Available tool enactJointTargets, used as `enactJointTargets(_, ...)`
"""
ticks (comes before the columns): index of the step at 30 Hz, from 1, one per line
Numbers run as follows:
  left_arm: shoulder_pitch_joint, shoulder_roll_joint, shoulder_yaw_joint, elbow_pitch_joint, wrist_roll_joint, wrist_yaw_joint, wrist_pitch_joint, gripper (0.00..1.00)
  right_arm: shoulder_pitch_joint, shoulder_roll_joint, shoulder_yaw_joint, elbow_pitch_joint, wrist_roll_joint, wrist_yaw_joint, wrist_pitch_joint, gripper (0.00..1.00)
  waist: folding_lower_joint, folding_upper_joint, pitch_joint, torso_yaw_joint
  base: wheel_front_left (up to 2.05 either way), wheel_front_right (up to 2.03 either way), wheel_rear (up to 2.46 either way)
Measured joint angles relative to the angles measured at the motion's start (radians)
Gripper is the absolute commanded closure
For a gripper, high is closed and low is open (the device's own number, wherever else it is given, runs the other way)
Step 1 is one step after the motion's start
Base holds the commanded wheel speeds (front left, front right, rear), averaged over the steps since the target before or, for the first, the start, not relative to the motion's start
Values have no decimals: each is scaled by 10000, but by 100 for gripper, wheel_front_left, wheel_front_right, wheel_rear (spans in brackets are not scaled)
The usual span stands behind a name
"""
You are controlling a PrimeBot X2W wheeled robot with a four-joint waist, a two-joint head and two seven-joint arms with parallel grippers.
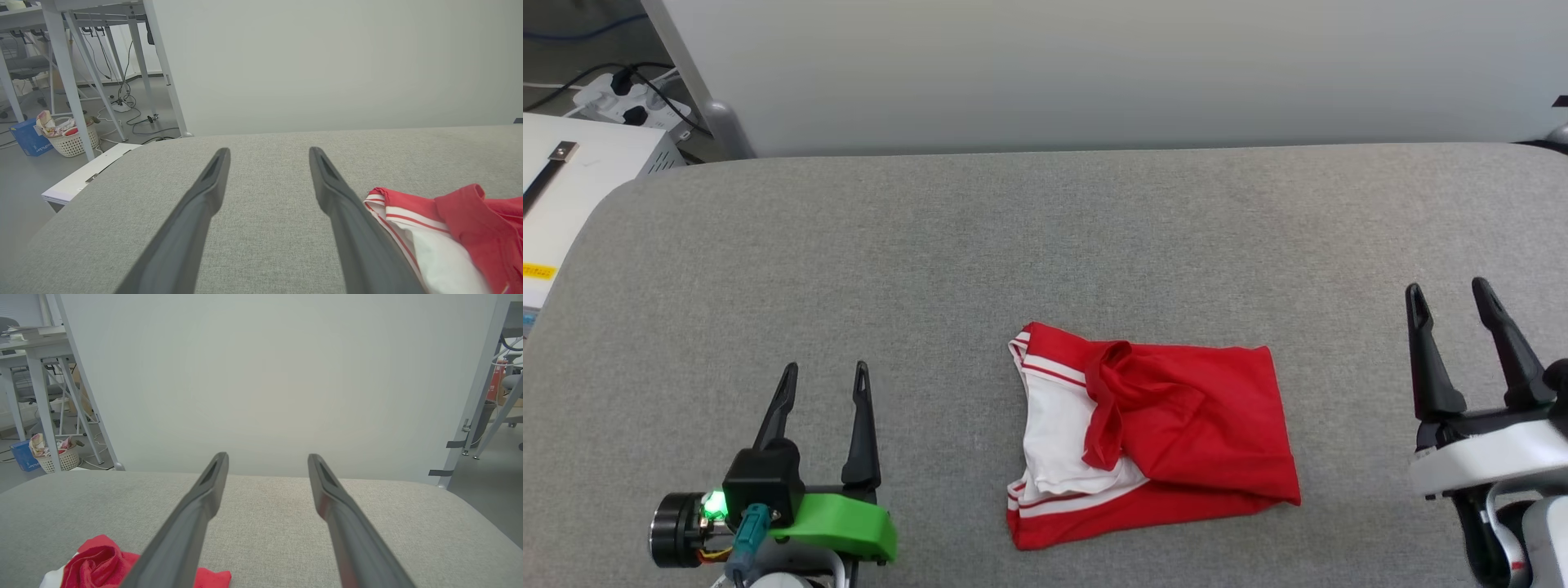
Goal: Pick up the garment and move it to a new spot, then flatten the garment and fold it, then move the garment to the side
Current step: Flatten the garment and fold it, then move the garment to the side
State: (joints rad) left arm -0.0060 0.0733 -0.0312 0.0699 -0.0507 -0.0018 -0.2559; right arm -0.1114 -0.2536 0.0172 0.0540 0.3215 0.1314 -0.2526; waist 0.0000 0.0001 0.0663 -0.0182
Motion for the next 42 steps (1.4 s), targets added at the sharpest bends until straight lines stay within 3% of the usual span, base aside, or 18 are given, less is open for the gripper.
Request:
enactJointTargets(6,215,0,46,-31,-17,-31,0,0,929,591,-125,-159,-249,0,0,0,0,0,-89,-2,0,0,0)
enactJointTargets(17,302,-4,44,159,-17,-73,0,0,1604,884,-86,-155,-623,0,0,0,1,0,-78,167,0,0,0)
enactJointTargets(25,302,-12,40,221,-19,-73,0,0,1608,826,-79,-142,-635,0,0,0,1,0,-36,201,0,0,0)
enactJointTargets(32,284,-17,27,251,-19,-73,0,0,192,125,-470,-639,-499,0,102,0,1,0,121,223,0,0,0)
enactJointTargets(37,209,-36,2,284,-19,-75,0,0,-1270,-660,-107,-784,341,0,1756,0,1,0,294,272,0,0,0)
enactJointTargets(42,82,-48,-23,282,-19,-84,0,0,-2123,-1632,980,-550,2351,0,5055,0,0,0,485,345,0,0,0)
